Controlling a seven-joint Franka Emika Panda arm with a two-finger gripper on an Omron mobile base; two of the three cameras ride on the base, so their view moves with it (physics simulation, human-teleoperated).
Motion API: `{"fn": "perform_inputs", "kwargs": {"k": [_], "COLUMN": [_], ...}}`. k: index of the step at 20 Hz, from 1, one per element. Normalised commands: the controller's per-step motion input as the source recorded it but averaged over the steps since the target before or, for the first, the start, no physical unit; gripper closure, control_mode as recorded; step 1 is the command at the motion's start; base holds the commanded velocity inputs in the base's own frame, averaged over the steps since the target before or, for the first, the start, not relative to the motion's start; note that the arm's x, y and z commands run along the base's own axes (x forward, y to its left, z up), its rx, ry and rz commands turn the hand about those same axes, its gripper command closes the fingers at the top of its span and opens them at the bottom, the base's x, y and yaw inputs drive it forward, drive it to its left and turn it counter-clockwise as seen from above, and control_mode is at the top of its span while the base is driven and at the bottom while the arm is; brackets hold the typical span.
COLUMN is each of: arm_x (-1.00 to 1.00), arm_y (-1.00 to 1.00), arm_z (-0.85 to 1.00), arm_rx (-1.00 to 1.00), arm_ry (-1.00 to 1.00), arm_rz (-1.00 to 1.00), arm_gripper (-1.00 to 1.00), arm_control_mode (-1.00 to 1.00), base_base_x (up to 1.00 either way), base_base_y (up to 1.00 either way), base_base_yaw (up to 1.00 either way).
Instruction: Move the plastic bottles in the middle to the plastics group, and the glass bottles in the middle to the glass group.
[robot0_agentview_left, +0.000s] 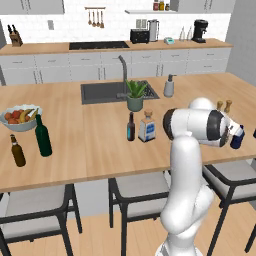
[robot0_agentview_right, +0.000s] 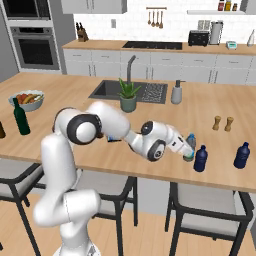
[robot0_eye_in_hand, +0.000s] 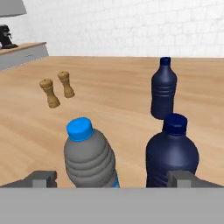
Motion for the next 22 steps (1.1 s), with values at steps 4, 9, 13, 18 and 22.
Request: {"fn": "perform_inputs", "kwargs": {"k": [4,9,13,18,22], "arm_x": [-0.02,0.00,0.00,0.00,-0.01], "arm_y": [0.52,0.54,0.36,0.32,0.49], "arm_z": [0.39,0.69,0.92,0.95,0.71], "arm_rx": [-0.03,-0.01,0.00,0.00,0.00], "arm_ry": [-0.01,0.01,0.07,0.12,0.16], "arm_rz": [0.00,0.00,0.02,0.07,0.15], "arm_gripper": [-1.00,-1.00,-1.00,-1.00,-1.00], "arm_control_mode": [-1.00,-1.00,-1.00,-1.00,-1.00], "base_base_x": [0.00,0.00,0.00,0.00,0.00], "base_base_y": [0.00,0.00,0.00,0.00,0.00], "base_base_yaw": [0.00,0.00,0.00,0.00,0.00]}}
